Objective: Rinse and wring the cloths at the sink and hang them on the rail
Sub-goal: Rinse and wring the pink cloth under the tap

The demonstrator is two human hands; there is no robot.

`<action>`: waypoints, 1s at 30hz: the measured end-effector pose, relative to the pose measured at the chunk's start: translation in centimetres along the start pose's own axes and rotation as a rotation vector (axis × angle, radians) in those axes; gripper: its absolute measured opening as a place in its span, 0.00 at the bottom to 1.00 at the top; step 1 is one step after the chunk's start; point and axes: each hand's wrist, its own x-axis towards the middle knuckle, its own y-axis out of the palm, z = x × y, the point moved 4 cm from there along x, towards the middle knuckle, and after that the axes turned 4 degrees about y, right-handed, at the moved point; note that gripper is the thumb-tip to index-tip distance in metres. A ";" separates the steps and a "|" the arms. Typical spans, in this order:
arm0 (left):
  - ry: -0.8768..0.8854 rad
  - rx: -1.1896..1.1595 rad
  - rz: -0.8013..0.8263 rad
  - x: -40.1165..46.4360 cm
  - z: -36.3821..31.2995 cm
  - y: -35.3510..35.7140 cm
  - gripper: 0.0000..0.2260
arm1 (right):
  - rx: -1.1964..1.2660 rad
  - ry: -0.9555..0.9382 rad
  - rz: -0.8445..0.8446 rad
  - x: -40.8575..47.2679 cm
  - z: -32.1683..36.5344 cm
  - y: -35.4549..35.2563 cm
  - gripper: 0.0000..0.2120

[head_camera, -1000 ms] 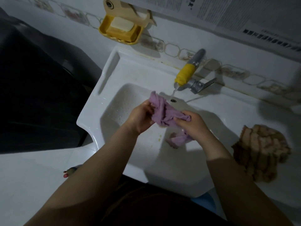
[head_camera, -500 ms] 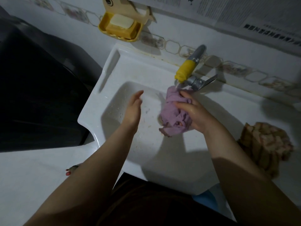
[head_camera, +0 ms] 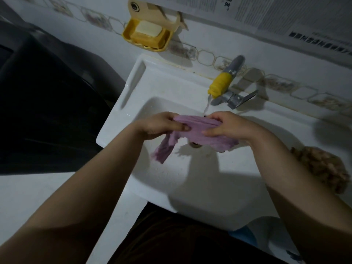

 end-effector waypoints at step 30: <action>-0.214 -0.658 -0.780 7.2 -0.1 3.2 0.16 | 0.036 0.047 -0.745 3.4 2.7 3.0 0.19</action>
